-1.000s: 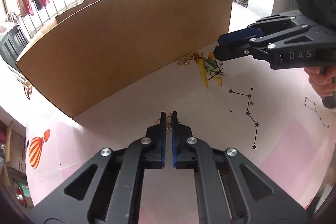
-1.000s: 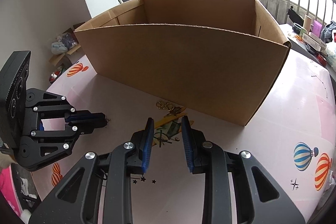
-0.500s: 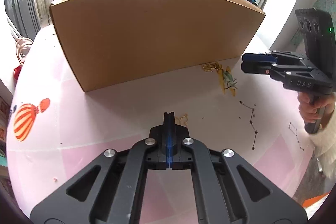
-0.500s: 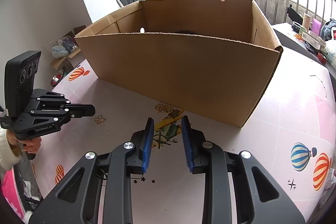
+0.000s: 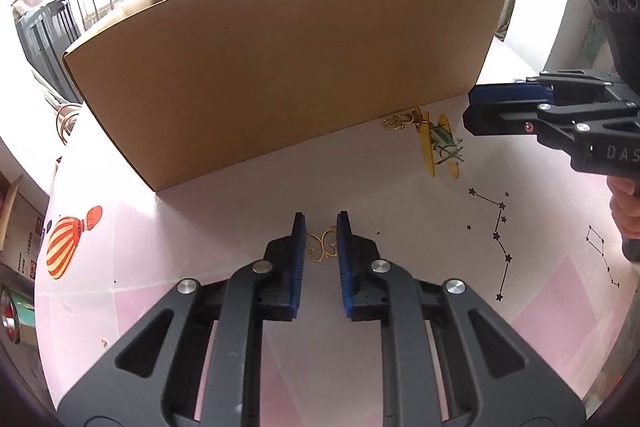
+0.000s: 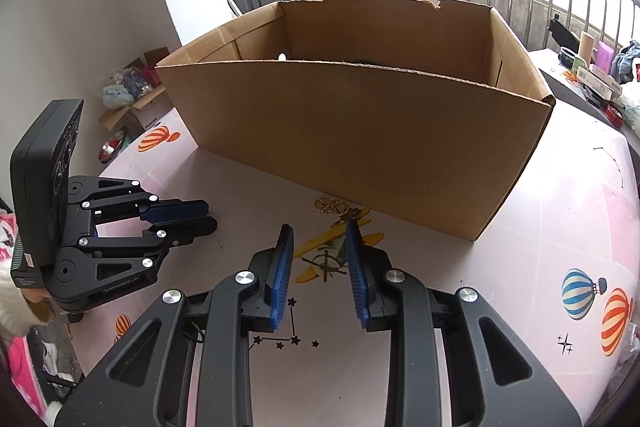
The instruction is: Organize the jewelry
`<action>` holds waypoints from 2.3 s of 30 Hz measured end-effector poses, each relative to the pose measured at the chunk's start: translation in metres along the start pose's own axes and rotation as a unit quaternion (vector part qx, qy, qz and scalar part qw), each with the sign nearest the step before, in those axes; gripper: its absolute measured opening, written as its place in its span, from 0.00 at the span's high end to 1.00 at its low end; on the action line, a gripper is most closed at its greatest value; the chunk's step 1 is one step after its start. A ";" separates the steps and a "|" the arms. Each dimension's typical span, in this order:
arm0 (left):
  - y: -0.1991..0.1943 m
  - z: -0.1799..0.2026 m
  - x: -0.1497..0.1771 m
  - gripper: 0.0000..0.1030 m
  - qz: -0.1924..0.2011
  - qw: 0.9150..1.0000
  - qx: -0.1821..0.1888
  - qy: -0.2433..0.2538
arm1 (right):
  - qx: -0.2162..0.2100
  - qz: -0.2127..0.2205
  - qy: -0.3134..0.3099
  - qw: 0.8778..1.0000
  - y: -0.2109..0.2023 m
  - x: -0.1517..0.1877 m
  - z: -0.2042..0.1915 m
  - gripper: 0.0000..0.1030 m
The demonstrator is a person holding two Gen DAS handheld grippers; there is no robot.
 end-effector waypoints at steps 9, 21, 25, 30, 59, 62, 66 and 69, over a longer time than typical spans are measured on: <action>0.035 0.008 0.004 0.86 -0.007 1.000 0.006 0.000 | 0.001 0.005 0.005 1.000 -0.017 0.004 -0.005 0.74; 0.005 -0.009 -0.004 0.86 0.024 0.997 0.044 -0.052 | 0.015 -0.042 0.013 0.999 0.009 0.010 0.033 0.74; 0.000 -0.015 -0.003 0.86 0.026 0.997 0.056 -0.053 | 0.013 -0.044 0.001 0.999 0.027 0.008 0.035 0.74; 0.008 -0.018 -0.001 0.86 0.021 0.996 0.069 -0.059 | 0.009 -0.038 -0.031 0.999 0.043 0.000 0.023 0.74; 0.025 -0.011 -0.006 0.86 0.014 0.993 0.102 -0.065 | 0.041 -0.054 -0.086 0.994 0.040 -0.004 0.009 0.59; 0.027 -0.012 -0.006 0.86 0.010 0.992 0.103 -0.067 | 0.018 -0.063 -0.106 0.992 0.050 -0.007 0.005 0.58; 0.027 -0.012 -0.008 0.86 0.013 0.992 0.105 -0.070 | -0.012 -0.073 -0.119 0.990 0.059 -0.006 -0.001 0.70; 0.027 -0.011 -0.008 0.86 0.013 0.991 0.109 -0.070 | -0.014 -0.090 -0.128 0.987 0.060 -0.005 -0.008 0.87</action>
Point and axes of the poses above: each gripper's, at about its wrist camera, not at the fingertips, and y roughly the way its jaws point, z to its right, x to its underside, the point moved 10 cm from there along y, roughly the way its jaws point, and after that the axes turned 11 degrees about -y, right-handed, at the moved point
